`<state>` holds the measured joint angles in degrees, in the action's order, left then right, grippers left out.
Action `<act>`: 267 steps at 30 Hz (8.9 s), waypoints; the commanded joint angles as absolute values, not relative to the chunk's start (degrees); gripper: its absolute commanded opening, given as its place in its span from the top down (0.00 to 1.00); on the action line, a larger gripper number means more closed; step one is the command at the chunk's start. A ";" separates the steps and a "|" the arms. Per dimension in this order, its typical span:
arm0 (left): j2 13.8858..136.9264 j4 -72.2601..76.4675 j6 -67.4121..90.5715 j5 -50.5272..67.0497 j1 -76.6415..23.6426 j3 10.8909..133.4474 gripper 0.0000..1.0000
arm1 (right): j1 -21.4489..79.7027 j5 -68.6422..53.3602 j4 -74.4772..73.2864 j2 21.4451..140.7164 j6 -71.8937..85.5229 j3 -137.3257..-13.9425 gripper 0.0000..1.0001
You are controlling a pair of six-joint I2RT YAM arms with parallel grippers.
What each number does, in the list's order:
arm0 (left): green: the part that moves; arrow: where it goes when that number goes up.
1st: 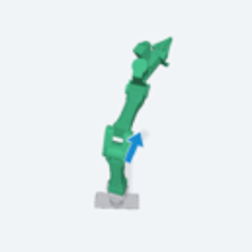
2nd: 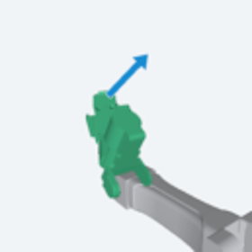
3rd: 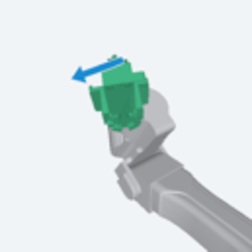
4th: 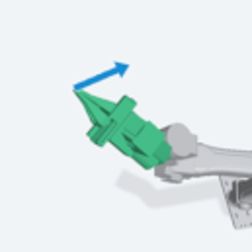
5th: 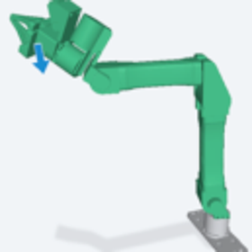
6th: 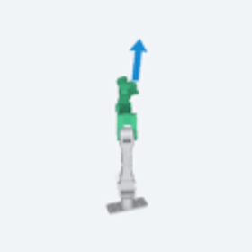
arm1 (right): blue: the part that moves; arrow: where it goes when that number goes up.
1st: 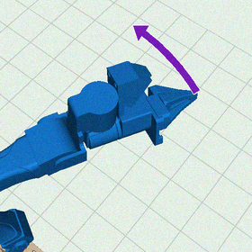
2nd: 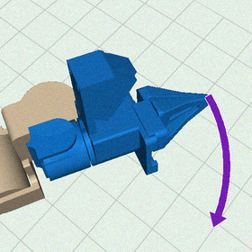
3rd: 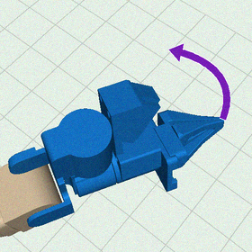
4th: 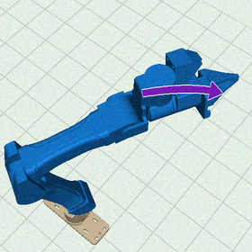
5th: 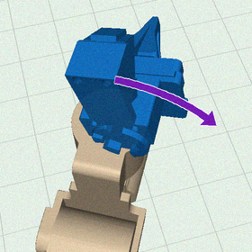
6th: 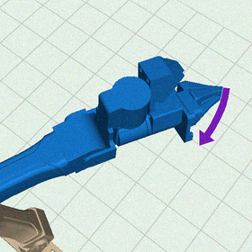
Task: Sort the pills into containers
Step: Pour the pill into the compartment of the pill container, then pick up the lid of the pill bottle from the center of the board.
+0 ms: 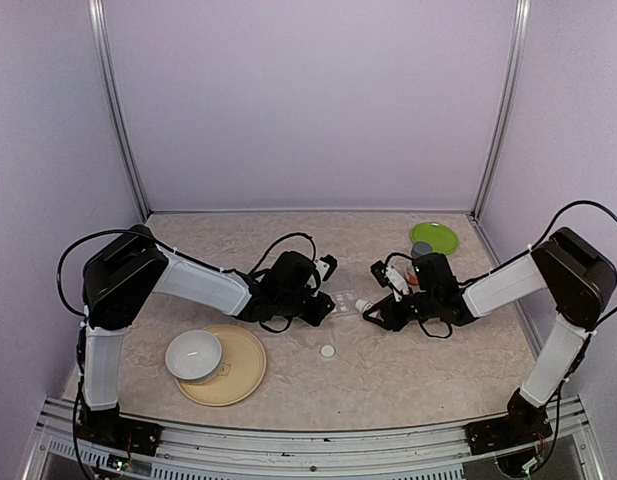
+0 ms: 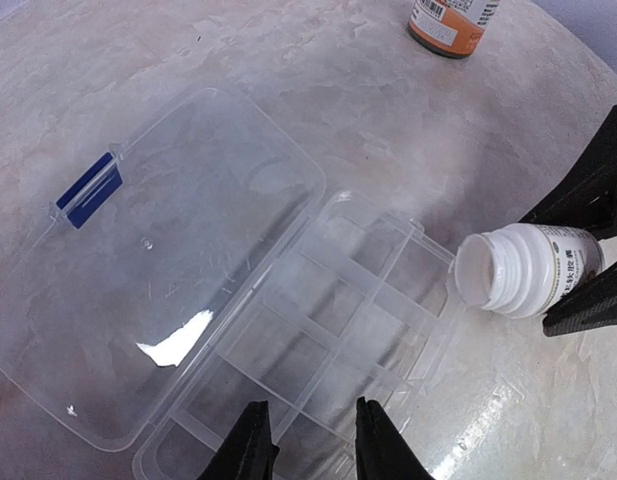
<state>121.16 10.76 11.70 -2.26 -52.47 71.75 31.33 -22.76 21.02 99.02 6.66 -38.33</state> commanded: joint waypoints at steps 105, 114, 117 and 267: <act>124.40 6.59 11.19 -1.96 -52.29 73.13 0.72 | 35.42 -13.41 -14.41 101.31 2.29 -56.91 1.00; 124.53 6.51 11.17 -2.00 -52.29 73.22 0.72 | 35.51 -13.59 -16.18 102.38 2.37 -58.21 1.00; 124.52 6.50 11.20 -1.94 -52.29 73.27 0.72 | 35.51 -13.31 -17.22 102.86 2.30 -59.03 1.00; 108.02 -6.04 17.08 -11.16 -63.32 65.50 0.07 | 38.43 -19.22 46.04 49.89 0.84 -12.38 1.00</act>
<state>110.30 -1.89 14.11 -11.40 -62.50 67.77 37.98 -16.84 45.06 50.92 0.51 -13.28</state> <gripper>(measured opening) 0.939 0.314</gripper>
